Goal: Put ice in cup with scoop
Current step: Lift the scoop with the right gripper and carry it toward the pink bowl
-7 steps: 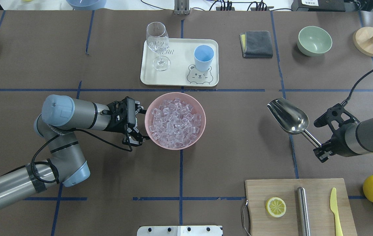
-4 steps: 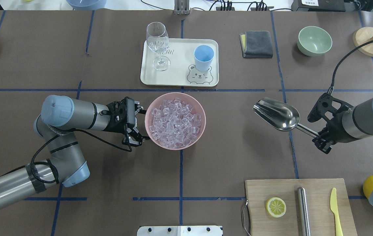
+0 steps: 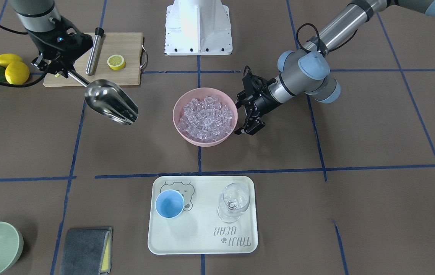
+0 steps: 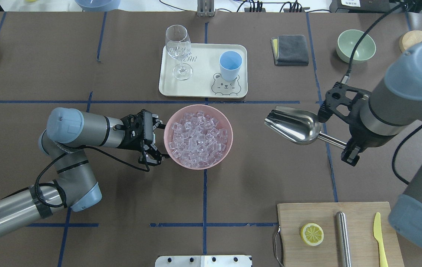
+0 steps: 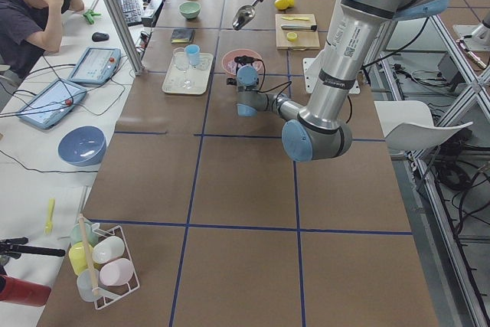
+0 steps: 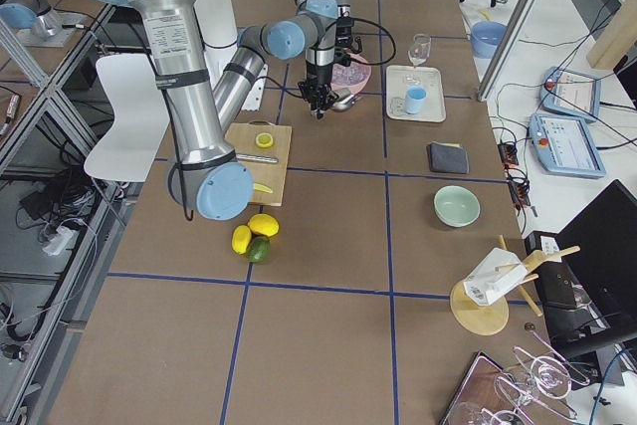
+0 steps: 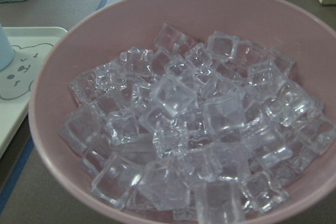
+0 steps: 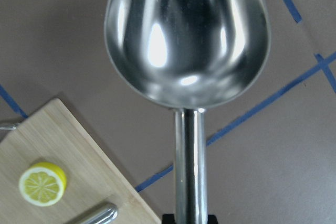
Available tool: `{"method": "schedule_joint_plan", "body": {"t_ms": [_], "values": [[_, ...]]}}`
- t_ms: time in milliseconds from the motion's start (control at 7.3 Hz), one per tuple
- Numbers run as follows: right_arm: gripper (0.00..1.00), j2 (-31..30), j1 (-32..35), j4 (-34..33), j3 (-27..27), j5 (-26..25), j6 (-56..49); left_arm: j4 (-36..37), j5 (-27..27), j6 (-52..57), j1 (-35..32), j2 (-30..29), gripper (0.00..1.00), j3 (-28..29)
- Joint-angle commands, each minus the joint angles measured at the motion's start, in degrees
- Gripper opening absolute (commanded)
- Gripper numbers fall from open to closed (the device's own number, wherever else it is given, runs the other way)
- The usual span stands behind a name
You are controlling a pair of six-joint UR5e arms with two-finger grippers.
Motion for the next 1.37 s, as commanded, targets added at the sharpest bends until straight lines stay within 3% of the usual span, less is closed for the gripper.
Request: {"method": "schedule_joint_plan", "body": {"t_ms": [0,274,411,548,822,1232], "values": [[0.00,17.03,-4.17,-21.23,-1.94,-3.94,-0.13,-0.05,0.00,-0.01,-0.02,0.06,1.00,0.00],[0.00,26.82,-6.47,-28.40,-11.67,-6.06,-0.13,-0.05,0.00,-0.01,-0.02,0.06,1.00,0.00],[0.00,29.03,-6.83,-32.60,-13.19,-7.55,-1.52,-0.05,0.00,-0.01,-0.02,0.06,1.00,0.00],[0.00,31.40,-7.00,-33.94,-15.29,-7.65,-3.45,-0.05,-0.09,-0.01,-0.02,0.06,1.00,0.00],[0.00,38.51,-8.49,-33.96,-25.04,-7.83,-3.38,-0.05,-0.09,-0.01,-0.02,0.06,1.00,0.00],[0.00,39.15,-9.55,-33.87,-27.61,-8.01,-3.47,-0.14,-0.09,-0.01,-0.02,0.06,1.00,0.00]]}}
